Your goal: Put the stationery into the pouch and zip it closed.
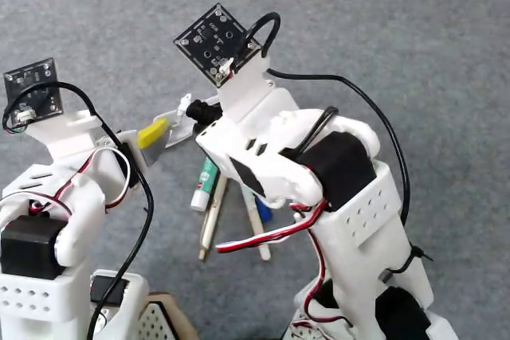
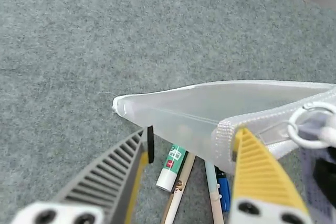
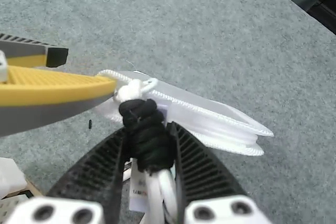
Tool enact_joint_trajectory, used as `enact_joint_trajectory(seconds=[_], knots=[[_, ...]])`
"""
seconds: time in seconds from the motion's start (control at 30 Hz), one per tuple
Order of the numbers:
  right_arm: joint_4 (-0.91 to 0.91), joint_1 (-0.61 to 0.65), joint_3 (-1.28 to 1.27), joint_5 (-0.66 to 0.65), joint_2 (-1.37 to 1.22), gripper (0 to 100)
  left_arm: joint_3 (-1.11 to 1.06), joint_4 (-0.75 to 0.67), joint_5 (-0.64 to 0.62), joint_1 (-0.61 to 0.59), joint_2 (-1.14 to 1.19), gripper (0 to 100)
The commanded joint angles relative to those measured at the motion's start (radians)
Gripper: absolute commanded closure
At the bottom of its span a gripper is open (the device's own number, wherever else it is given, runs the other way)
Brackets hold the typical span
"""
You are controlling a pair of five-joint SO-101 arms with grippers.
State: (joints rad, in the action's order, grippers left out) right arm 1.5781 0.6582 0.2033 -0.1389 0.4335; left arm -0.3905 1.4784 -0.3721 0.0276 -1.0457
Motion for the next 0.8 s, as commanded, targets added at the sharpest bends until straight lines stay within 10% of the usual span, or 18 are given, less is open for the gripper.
enact_joint_trajectory(seconds=[0.0,0.77], knots=[[-0.017,-0.008,0.051,0.008,0.007,98.6,-0.028,-0.026,-0.005,0.010,-0.009,74],[-0.017,-0.008,0.051,0.008,0.008,98.6,-0.101,-0.106,-0.002,0.082,-0.003,81]])
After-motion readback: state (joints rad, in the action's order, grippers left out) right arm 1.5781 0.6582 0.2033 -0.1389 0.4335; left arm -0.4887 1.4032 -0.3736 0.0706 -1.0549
